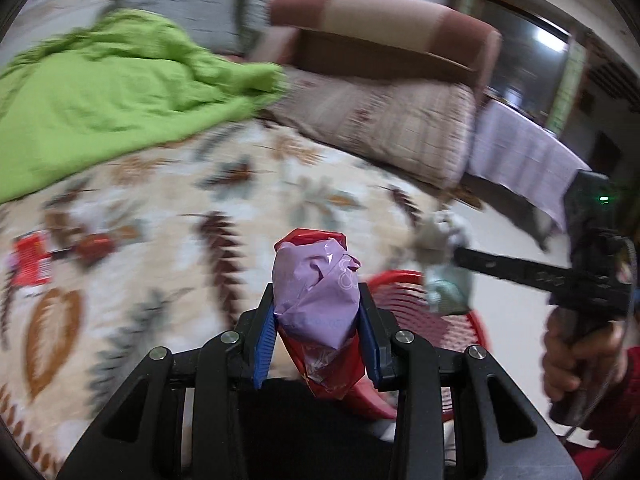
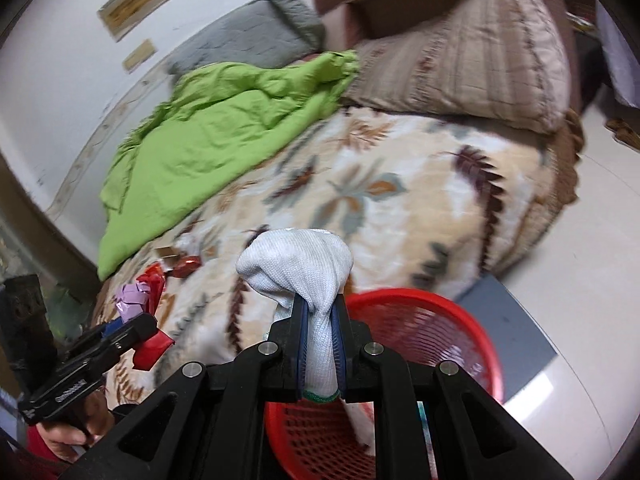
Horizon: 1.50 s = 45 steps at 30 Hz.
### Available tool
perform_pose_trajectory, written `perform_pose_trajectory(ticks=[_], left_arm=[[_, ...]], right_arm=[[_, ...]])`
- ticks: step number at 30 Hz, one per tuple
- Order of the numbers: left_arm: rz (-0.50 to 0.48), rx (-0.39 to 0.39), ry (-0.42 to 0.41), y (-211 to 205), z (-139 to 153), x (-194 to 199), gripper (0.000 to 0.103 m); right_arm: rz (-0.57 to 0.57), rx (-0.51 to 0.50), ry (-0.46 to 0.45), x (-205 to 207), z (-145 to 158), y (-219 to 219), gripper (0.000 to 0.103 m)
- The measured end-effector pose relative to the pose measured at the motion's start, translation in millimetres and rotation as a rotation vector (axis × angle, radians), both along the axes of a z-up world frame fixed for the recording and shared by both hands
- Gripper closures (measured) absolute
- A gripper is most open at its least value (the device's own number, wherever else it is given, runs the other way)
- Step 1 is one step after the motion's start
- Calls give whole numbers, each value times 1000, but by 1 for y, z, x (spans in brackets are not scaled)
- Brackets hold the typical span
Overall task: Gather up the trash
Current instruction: 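Carry both items over the red wastebasket and open both tools, then move both tools back toward the remaining wrappers on the bed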
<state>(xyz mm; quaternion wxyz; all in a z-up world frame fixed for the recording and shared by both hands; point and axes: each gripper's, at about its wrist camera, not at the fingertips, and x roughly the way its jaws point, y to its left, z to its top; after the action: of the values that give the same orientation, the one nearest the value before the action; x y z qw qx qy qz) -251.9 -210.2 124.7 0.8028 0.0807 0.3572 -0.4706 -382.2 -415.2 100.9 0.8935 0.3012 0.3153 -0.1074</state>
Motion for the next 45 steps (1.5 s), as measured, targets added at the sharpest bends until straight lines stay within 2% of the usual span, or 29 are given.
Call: perform_pose_trajectory(ticks=[2, 3, 4, 5, 6, 7, 11, 15, 31, 35, 39, 45], left_arm=[[-82, 9, 41, -25, -4, -10, 66], [-103, 15, 52, -32, -5, -14, 62], [-133, 28, 68, -43, -8, -19, 52], [-148, 35, 77, -48, -10, -22, 46], [-156, 38, 79, -50, -11, -26, 41], [-165, 49, 70, -53, -12, -31, 41], [-149, 54, 50, -48, -9, -39, 39], [-69, 38, 37, -29, -1, -34, 35], [321, -26, 62, 102, 30, -5, 34], [405, -43, 63, 136, 39, 9, 34], [503, -59, 64, 174, 42, 31, 27], [627, -85, 149, 225, 21, 82, 27]], right_arm=[[-17, 0, 21, -8, -5, -6, 88], [-21, -2, 37, -10, -7, -8, 88], [-27, -4, 50, -12, -10, -9, 85], [-40, -9, 66, -14, -13, -11, 76], [-53, -10, 68, -18, -14, -13, 70], [-60, -8, 65, -20, -15, -13, 65], [-71, -16, 49, -29, -9, -17, 55], [-55, -25, 17, -28, 1, -11, 54], [263, -105, -95, 12, 52, 90, 53], [343, -102, -97, 39, 58, 117, 44], [416, -107, -68, 77, 55, 140, 38], [488, -41, -8, 146, 37, 162, 35]])
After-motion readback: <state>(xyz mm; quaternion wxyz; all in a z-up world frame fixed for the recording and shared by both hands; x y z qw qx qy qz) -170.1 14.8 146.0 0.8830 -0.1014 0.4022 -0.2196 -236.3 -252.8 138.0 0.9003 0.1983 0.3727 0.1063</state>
